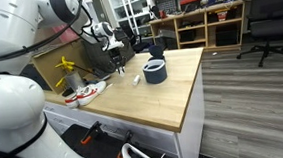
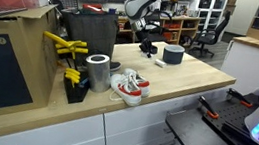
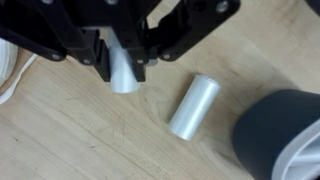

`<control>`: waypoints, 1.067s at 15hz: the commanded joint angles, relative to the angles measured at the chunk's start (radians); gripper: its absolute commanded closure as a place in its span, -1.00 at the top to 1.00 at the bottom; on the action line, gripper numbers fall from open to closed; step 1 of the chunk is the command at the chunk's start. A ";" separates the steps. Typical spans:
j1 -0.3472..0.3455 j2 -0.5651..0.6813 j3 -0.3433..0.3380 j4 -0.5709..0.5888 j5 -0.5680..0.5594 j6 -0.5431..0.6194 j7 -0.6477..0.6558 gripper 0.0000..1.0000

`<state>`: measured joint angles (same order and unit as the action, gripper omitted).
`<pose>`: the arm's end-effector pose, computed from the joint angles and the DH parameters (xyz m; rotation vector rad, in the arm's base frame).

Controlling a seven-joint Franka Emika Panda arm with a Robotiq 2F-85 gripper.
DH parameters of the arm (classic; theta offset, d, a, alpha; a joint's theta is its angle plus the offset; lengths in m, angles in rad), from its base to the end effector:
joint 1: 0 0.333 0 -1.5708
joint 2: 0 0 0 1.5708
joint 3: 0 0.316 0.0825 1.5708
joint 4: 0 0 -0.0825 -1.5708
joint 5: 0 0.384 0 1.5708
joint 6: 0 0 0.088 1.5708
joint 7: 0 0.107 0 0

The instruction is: Put one white object in the bowl on the right.

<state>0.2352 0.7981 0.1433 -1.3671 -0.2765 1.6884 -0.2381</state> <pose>0.6467 0.2103 0.2168 2.7104 0.9838 -0.6672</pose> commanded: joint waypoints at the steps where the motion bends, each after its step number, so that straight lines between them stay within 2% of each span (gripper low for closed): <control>1: -0.002 -0.085 -0.016 -0.006 -0.034 -0.035 -0.043 -0.86; 8: -0.038 -0.179 -0.065 0.016 -0.084 -0.016 -0.028 -0.86; 16: -0.103 -0.198 -0.104 0.053 -0.081 -0.004 -0.012 -0.86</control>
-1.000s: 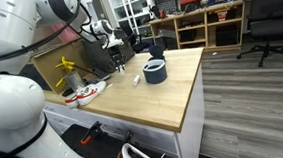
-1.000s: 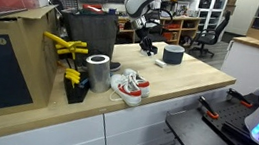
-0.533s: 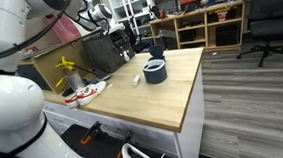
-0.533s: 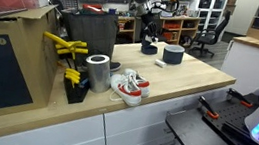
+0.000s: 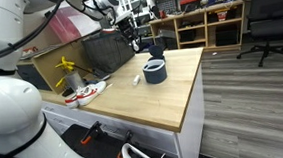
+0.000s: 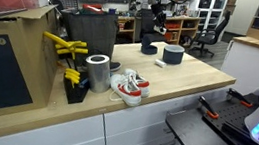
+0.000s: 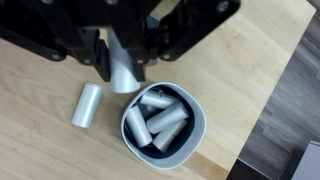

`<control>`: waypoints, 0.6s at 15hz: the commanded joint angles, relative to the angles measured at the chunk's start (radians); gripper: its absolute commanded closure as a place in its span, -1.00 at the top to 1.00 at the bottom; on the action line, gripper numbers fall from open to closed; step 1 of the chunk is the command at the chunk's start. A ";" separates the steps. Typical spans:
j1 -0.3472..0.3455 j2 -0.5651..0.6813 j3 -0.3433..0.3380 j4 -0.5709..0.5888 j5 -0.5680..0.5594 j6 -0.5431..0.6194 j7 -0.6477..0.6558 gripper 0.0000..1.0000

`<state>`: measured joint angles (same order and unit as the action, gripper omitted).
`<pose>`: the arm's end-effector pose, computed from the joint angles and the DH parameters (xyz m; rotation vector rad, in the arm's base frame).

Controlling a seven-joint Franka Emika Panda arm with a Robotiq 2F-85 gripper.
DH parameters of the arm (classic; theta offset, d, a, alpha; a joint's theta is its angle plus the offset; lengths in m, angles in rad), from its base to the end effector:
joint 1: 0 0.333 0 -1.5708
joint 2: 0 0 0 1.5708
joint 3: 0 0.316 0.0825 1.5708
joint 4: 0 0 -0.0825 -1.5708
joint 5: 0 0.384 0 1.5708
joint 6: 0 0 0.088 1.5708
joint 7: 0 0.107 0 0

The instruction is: Put one white object in the bowl on the right.

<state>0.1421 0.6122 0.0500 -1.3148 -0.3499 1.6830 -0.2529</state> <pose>0.6939 0.0938 0.3674 2.7206 0.7263 -0.3569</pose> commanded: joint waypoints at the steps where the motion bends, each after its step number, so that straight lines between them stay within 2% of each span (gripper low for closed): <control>1: -0.016 -0.010 -0.011 0.002 -0.004 -0.003 0.002 -0.86; 7: -0.036 -0.009 -0.023 -0.040 0.001 -0.026 0.015 -0.86; 9: -0.047 -0.032 -0.022 -0.085 0.009 0.016 0.028 -0.86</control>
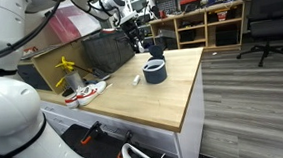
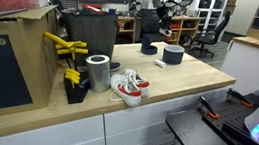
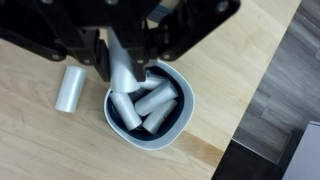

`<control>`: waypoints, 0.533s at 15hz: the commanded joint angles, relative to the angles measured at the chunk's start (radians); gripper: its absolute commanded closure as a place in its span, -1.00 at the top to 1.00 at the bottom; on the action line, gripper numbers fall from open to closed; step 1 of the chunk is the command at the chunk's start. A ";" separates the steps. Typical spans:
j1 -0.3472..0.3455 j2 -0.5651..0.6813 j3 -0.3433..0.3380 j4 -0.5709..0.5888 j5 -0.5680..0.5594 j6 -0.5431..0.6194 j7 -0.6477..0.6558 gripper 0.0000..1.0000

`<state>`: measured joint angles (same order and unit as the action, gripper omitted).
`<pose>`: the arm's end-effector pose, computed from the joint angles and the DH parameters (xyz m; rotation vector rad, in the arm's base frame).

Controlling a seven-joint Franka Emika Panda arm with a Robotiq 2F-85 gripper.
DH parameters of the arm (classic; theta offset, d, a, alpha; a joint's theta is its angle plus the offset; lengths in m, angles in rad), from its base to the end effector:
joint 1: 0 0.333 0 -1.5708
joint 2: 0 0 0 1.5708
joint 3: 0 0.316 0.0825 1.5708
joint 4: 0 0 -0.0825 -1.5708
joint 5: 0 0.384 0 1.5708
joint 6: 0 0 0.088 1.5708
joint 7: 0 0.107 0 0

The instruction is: Put one white object in the bowl on the right.

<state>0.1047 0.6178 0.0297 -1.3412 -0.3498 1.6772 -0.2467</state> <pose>0.6925 0.0559 0.3516 2.7295 0.6466 -0.4219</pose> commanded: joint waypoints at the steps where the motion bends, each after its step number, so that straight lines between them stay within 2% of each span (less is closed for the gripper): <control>1: -0.012 -0.050 -0.001 -0.080 0.008 0.035 0.027 -0.86; 8: -0.006 -0.176 -0.013 -0.263 -0.046 0.181 0.100 -0.86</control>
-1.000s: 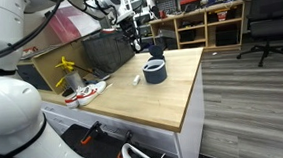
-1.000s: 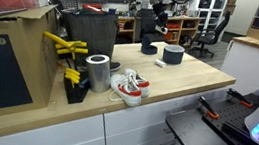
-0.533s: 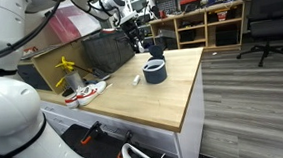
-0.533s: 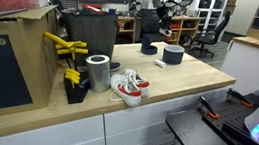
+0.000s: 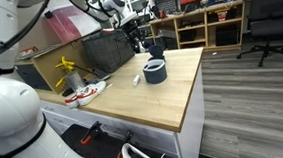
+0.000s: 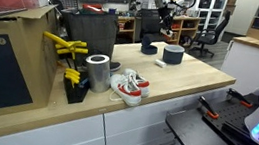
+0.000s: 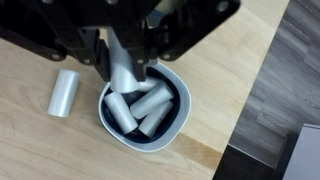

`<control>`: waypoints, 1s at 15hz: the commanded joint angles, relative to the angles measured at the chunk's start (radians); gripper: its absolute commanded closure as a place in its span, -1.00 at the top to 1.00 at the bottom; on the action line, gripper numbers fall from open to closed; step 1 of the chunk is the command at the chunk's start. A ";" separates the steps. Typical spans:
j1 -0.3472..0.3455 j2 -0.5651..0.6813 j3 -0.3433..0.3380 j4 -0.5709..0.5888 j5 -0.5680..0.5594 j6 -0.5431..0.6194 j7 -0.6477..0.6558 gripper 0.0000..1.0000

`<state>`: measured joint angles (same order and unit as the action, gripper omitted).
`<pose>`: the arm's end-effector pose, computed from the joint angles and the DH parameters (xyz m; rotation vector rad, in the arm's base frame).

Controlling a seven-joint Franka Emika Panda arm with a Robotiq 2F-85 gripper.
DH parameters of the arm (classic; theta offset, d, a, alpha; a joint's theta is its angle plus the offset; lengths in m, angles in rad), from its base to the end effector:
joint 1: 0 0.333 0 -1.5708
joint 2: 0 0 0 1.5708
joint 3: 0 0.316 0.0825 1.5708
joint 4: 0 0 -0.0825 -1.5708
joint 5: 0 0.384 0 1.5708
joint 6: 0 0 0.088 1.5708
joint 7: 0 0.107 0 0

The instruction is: Put one white object in the bowl on the right.

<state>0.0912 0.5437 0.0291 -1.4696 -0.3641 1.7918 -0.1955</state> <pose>0.6801 0.0485 0.3519 2.7368 0.6028 -0.3275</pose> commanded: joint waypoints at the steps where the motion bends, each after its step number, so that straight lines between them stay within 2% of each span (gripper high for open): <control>1: 0.006 -0.117 -0.014 -0.162 -0.038 0.078 0.061 -0.86; 6: -0.028 -0.140 -0.034 -0.242 -0.012 0.087 0.125 -0.86; 15: -0.064 -0.070 -0.057 -0.174 0.021 0.081 0.192 -0.86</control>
<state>0.0224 0.4478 -0.0270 -1.6740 -0.3664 1.8672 -0.0342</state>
